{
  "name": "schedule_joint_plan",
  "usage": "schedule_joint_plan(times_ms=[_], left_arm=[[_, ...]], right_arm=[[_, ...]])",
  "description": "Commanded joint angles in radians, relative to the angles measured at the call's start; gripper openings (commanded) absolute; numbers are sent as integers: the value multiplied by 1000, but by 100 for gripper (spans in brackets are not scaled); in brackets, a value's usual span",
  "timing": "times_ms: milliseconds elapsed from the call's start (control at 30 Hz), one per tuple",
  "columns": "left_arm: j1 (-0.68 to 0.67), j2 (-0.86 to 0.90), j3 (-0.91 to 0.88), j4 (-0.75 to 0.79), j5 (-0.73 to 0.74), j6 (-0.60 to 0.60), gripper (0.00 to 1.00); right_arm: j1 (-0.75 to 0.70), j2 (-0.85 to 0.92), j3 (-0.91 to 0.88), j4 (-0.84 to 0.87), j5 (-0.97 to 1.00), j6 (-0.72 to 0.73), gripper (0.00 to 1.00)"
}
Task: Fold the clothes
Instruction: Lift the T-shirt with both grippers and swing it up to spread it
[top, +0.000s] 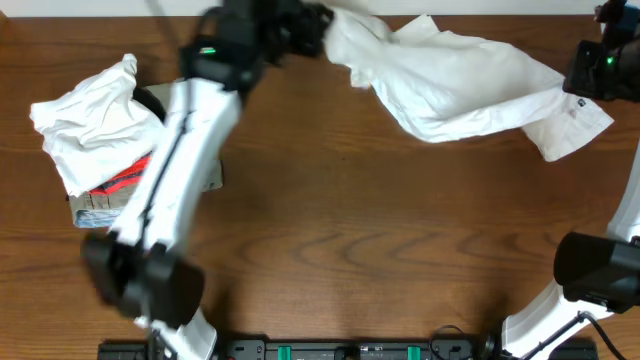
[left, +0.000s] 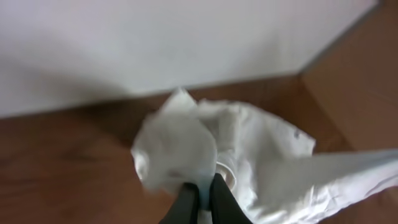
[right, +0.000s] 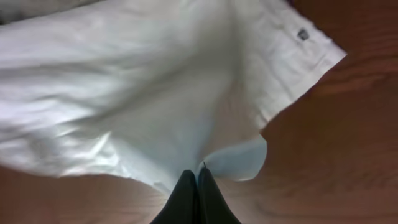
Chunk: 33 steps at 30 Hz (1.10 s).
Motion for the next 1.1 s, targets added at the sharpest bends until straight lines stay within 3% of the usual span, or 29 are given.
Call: schedule_joint_plan(times_ms=[0, 233, 567, 800, 1067], left_arm=[[70, -114, 5, -26, -13, 27, 6], [171, -362, 5, -142, -13, 27, 6], [177, -618, 5, -210, -67, 70, 6], [182, -512, 5, -227, -145, 73, 6], [226, -193, 5, -134, -141, 72, 6]], right_arm=[[-32, -95, 22, 16, -34, -2, 1], [-74, -267, 22, 17, -30, 5, 1], [-75, -468, 22, 74, 19, 35, 1], [-75, -393, 22, 117, 19, 35, 1], [-73, -111, 22, 190, 6, 34, 1]])
